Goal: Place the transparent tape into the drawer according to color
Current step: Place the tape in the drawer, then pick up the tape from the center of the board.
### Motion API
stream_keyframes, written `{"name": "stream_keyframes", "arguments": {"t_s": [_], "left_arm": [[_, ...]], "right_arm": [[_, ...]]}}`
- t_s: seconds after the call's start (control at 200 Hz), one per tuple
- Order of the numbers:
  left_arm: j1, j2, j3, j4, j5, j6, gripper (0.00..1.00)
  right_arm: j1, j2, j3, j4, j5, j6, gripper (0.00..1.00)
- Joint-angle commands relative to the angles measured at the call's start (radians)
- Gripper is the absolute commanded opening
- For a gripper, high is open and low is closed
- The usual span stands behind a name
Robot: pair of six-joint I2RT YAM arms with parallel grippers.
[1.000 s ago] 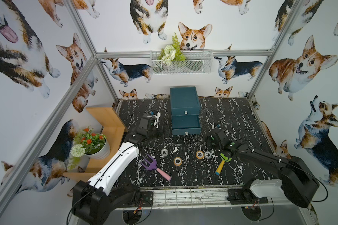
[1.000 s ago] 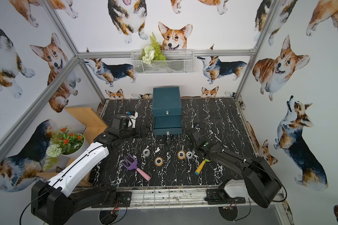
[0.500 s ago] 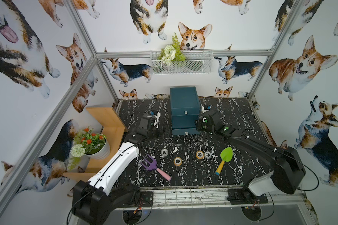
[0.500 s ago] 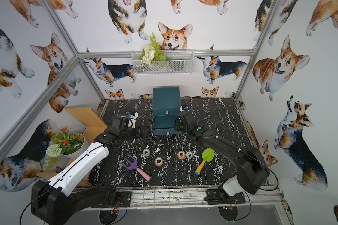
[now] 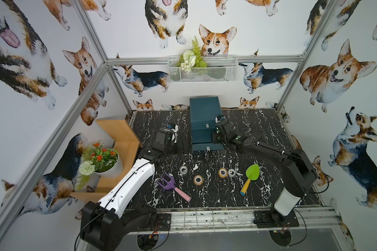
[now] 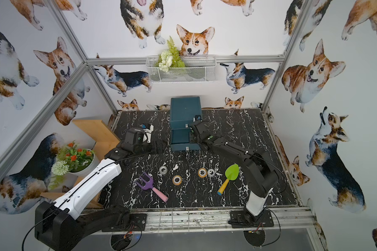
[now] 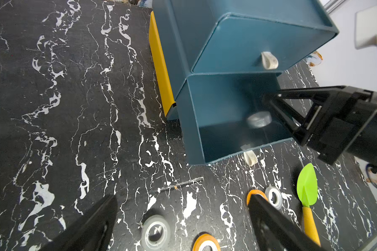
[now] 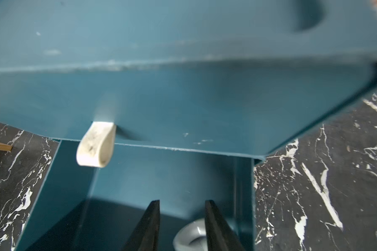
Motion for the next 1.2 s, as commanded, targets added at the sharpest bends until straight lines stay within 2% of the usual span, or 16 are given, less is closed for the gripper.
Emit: {"name": "stream_keyframes", "arguments": {"t_s": [0.0, 0.245, 0.555, 0.781, 0.921, 1.056, 1.191], "left_arm": [[0.0, 0.001, 0.002, -0.002, -0.014, 0.015, 0.99], [-0.001, 0.003, 0.001, -0.001, -0.016, 0.015, 0.99], [0.0, 0.005, -0.001, 0.0, -0.016, 0.015, 0.99], [0.0, 0.019, 0.0, -0.002, -0.016, 0.015, 1.0], [-0.004, 0.038, 0.003, -0.01, -0.016, 0.018, 1.0], [-0.023, 0.06, 0.008, -0.037, -0.057, 0.012, 1.0], [-0.096, 0.117, 0.027, -0.102, -0.156, -0.012, 0.99]], "right_arm": [[0.008, 0.015, 0.018, -0.008, 0.031, -0.028, 0.4], [0.024, -0.044, 0.012, 0.007, 0.037, -0.037, 0.51], [0.037, -0.19, -0.057, 0.063, -0.005, -0.021, 0.58], [0.042, -0.37, -0.227, 0.17, -0.097, -0.015, 0.6], [0.042, -0.483, -0.356, 0.185, -0.11, 0.02, 0.61], [0.042, -0.566, -0.476, 0.182, -0.104, 0.05, 0.61], [0.042, -0.605, -0.551, 0.162, -0.069, 0.085, 0.61]]}}
